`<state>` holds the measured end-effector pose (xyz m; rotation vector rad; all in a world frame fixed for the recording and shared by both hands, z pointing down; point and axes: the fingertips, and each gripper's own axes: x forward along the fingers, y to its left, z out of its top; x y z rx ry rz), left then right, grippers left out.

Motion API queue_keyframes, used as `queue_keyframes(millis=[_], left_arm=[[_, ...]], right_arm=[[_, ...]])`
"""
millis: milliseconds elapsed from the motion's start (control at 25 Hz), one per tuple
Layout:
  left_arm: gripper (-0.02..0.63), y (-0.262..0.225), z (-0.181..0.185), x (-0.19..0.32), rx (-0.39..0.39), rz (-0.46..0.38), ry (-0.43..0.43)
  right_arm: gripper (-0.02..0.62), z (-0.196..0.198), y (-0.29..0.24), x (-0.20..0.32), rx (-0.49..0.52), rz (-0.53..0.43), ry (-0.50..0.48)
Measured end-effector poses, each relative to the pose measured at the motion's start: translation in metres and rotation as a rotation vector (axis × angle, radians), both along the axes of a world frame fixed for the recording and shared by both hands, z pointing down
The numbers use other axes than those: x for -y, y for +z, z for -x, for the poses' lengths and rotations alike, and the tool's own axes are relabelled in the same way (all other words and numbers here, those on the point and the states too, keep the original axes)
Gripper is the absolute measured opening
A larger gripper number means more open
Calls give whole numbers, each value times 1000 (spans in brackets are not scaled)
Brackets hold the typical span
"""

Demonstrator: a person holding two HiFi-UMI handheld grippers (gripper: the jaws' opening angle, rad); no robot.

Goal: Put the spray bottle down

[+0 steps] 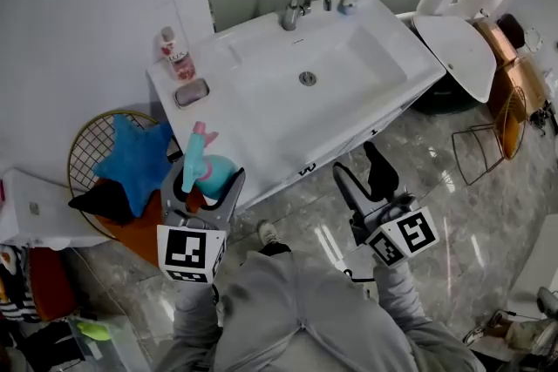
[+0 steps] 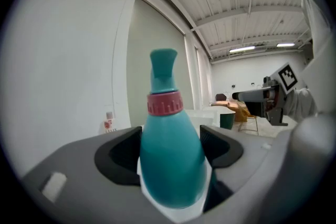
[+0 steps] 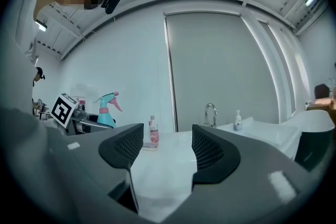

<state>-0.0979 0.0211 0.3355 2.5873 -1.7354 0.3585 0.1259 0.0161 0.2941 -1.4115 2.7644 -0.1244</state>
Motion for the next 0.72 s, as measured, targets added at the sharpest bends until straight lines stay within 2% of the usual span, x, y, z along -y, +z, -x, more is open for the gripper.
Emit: queue_keyframes(millis=[320,520,720], left_arm=[[396,-10,21,75,-7,-14,2],[397,-13,25,97,-11,-29,-29],[396,-5,35,153,-39,-23,-57]], right_arm=[[290,38,-10,79,-34,-8,-42],[290,47,-10,108,-33,-18,-76],[290,62,-4,168,-17,-13,-87]])
